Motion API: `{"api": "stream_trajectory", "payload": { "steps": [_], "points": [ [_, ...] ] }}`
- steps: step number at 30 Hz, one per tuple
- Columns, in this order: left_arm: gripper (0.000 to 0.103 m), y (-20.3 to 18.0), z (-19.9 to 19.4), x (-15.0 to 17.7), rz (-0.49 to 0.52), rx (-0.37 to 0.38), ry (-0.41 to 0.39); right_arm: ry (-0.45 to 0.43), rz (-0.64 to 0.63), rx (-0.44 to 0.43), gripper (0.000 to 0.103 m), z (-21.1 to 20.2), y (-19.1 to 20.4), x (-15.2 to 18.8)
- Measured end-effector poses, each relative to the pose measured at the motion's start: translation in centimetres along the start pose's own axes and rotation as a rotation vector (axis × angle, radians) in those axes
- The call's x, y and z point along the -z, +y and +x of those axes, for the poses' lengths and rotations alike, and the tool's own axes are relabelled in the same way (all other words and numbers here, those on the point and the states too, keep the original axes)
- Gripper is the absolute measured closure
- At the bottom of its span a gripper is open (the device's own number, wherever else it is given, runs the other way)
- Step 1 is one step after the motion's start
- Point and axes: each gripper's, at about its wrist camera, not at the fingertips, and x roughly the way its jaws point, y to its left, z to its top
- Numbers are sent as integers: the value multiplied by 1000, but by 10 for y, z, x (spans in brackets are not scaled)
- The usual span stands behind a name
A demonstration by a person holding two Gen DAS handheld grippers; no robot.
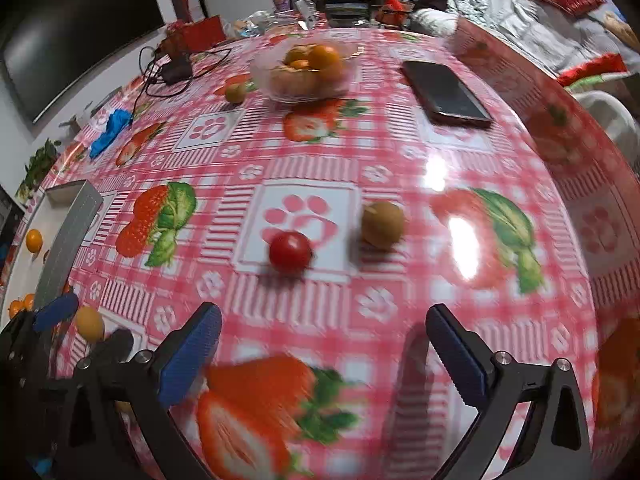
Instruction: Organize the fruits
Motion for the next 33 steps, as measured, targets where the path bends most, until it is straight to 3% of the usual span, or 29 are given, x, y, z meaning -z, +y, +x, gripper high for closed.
{"api": "stream_trajectory", "payload": {
  "steps": [3, 6, 7, 8, 9, 14, 24, 33],
  "points": [
    [28, 1, -2, -1, 6, 5, 6, -10, -19, 6, 15, 5, 13, -9],
    [51, 1, -4, -4, 6, 17, 6, -28, -47, 26, 39, 9, 23, -16],
    [66, 1, -5, -4, 7, 26, 7, -35, -51, 27, 54, 9, 24, -17],
    [75, 2, -6, -4, 7, 40, 10, -39, -51, 23, 70, 9, 24, -18],
    [75, 4, -7, -4, -3, 65, 20, -40, -43, 4, 77, 8, 22, -19],
    [75, 15, -15, 2, -75, 153, 41, -43, 22, -98, 77, -9, 5, -9],
    [75, 13, -48, 7, -50, 150, 16, -19, 94, -166, 77, -37, -20, 27],
    [75, 34, -91, -7, -8, 124, -28, -36, 63, -175, 76, -62, -3, 22]
  ]
}}
